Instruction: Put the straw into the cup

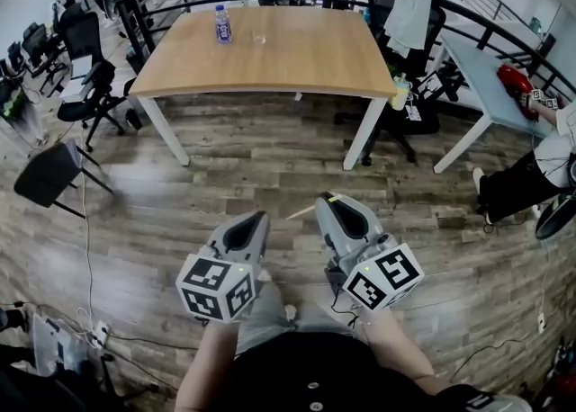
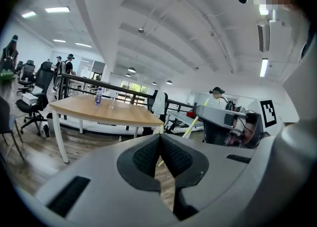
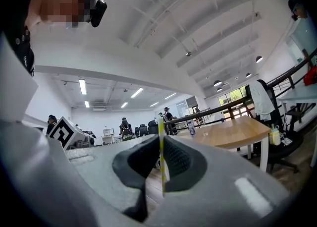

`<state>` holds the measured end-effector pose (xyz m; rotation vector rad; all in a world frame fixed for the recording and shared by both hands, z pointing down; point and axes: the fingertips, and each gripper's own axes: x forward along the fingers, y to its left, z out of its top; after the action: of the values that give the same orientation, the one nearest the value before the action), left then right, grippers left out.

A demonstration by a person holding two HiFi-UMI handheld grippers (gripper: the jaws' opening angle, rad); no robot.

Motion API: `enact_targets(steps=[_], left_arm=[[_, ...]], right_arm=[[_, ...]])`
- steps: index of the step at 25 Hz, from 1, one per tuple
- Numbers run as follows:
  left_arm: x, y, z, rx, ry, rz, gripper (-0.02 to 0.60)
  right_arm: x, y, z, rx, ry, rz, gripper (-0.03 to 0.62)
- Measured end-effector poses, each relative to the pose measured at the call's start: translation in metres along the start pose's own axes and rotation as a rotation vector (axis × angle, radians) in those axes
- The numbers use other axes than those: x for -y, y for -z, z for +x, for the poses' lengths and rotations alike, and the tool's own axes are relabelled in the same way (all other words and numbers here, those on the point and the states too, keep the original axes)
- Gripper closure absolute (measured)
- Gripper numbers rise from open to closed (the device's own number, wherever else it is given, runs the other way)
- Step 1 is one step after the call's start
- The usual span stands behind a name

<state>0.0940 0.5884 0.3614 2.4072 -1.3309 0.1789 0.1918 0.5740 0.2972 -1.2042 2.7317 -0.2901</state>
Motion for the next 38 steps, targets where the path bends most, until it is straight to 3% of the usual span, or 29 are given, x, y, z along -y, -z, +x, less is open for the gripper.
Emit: enact_targets(steps=[9, 21, 27, 38], left_arm=[[-0.08, -0.014, 0.047, 0.001, -0.026, -0.065, 0.563], [-0.232, -0.103, 0.144, 0.001, 0.026, -0.049, 0.563], [-0.283, -0.13, 0.186, -0.013, 0.064, -0.04, 0.563], [-0.341, -0.141, 0.242, -0.046, 0.064, -0.078, 0.563]], right_arm=[[0.039, 0.01, 0.075, 0.017, 0.018, 0.032, 0.574], [0.096, -0.004, 0.265, 0.049, 0.034, 0.037, 0.574], [0.124, -0.007, 0.335, 0.048, 0.061, 0.034, 0.574], [0.174, 0.0, 0.403, 0.028, 0.083, 0.049, 0.574]])
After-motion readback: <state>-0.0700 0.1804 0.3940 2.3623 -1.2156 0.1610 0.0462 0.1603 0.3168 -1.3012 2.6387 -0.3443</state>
